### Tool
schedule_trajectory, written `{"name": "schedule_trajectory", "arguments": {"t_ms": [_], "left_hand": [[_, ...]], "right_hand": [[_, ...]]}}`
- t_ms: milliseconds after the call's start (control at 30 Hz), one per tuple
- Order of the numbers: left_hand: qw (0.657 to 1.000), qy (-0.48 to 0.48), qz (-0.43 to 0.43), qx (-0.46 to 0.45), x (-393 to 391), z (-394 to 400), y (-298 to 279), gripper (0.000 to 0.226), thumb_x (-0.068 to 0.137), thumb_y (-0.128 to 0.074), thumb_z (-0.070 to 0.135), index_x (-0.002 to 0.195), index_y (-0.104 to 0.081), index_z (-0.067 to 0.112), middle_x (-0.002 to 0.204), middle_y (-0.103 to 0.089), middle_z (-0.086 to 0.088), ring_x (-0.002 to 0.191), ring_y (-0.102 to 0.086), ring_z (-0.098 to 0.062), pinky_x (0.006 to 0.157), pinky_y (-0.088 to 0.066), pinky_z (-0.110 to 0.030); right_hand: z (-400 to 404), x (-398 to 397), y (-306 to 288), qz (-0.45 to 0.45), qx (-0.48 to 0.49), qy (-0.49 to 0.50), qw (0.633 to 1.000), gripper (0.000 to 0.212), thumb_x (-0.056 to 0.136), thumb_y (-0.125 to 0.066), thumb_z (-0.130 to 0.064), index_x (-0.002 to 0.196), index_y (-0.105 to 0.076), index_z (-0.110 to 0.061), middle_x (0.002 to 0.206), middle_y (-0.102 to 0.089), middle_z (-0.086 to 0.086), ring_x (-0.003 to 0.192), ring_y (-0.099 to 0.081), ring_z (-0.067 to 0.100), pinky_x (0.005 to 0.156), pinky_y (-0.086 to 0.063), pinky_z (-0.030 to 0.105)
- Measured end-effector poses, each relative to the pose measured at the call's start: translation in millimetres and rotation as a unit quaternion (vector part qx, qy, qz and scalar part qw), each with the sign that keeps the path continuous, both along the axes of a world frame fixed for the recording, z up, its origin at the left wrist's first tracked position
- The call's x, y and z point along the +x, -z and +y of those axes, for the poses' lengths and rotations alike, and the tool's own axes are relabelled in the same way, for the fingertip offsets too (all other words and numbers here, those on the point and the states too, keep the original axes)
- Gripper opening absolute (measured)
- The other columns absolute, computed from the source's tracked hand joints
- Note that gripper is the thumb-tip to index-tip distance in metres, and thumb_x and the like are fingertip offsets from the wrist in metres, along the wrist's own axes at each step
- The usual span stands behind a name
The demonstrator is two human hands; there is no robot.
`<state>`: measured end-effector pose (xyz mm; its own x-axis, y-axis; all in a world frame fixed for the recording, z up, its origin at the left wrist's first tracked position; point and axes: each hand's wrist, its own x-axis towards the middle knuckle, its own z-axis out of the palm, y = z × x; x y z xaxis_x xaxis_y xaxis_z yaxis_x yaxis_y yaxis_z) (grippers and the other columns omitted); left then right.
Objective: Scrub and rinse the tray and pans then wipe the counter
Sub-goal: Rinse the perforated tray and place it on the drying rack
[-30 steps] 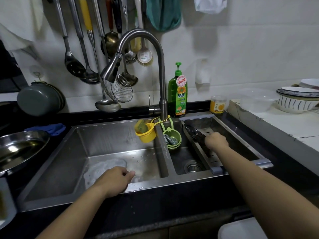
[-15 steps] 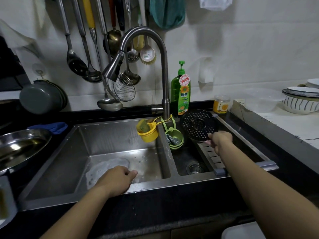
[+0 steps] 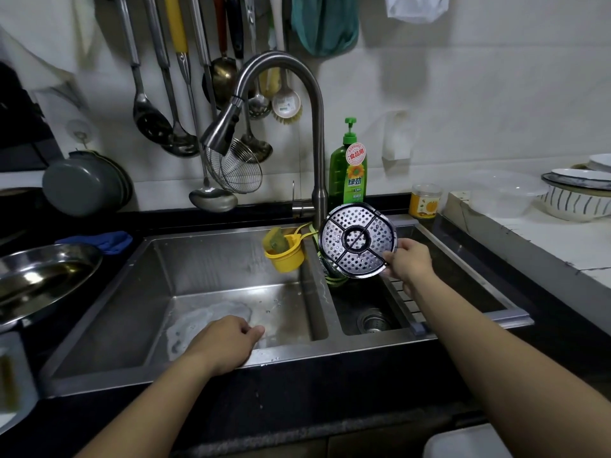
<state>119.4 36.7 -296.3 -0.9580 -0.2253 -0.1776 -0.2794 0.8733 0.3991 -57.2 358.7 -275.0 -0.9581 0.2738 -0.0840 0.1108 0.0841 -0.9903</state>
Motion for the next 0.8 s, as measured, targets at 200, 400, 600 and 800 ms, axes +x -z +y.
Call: {"name": "schedule_trajectory", "arguments": {"t_ms": [200, 400, 600, 800], "left_hand": [[0.999, -0.002, 0.015, 0.046, 0, -1, -2, 0.043, 0.1, -0.053, 0.054, 0.083, -0.071, 0.019, 0.078, -0.069, 0.008, 0.079, -0.064, -0.01, 0.071, -0.047, -0.028], [0.944, -0.095, 0.087, 0.303, 0, -7, -6, 0.028, 0.1, -0.064, 0.033, 0.092, -0.073, 0.008, 0.094, -0.076, -0.01, 0.091, -0.07, -0.027, 0.085, -0.057, -0.042], [0.83, -0.138, 0.17, 0.513, -7, -3, -25, 0.029, 0.092, -0.076, 0.02, 0.118, -0.064, 0.015, 0.108, -0.075, -0.007, 0.098, -0.075, -0.022, 0.087, -0.061, -0.039], [0.765, -0.161, 0.242, 0.574, -9, -3, -20, 0.021, 0.09, -0.066, -0.012, 0.104, -0.067, 0.003, 0.096, -0.074, -0.009, 0.086, -0.069, -0.021, 0.072, -0.06, -0.028]], "right_hand": [[-24, 6, -17, 0.032, -0.006, -0.086, 0.996, 0.021, 0.096, -0.057, 0.003, 0.108, -0.067, -0.011, 0.099, -0.073, 0.01, 0.086, -0.072, 0.023, 0.06, -0.058, 0.032], [-67, 15, -30, 0.059, 0.007, -0.171, 0.983, 0.02, 0.097, -0.059, 0.001, 0.109, -0.067, -0.013, 0.095, -0.076, 0.006, 0.084, -0.074, 0.022, 0.066, -0.061, 0.037], [-118, 37, -25, 0.047, -0.004, -0.243, 0.969, 0.017, 0.097, -0.059, 0.003, 0.105, -0.067, -0.01, 0.087, -0.074, 0.005, 0.074, -0.073, 0.015, 0.057, -0.057, 0.028], [-146, 55, -22, 0.049, -0.008, -0.272, 0.961, 0.015, 0.096, -0.059, 0.004, 0.101, -0.066, -0.009, 0.079, -0.075, 0.001, 0.075, -0.074, 0.014, 0.059, -0.058, 0.029]]}}
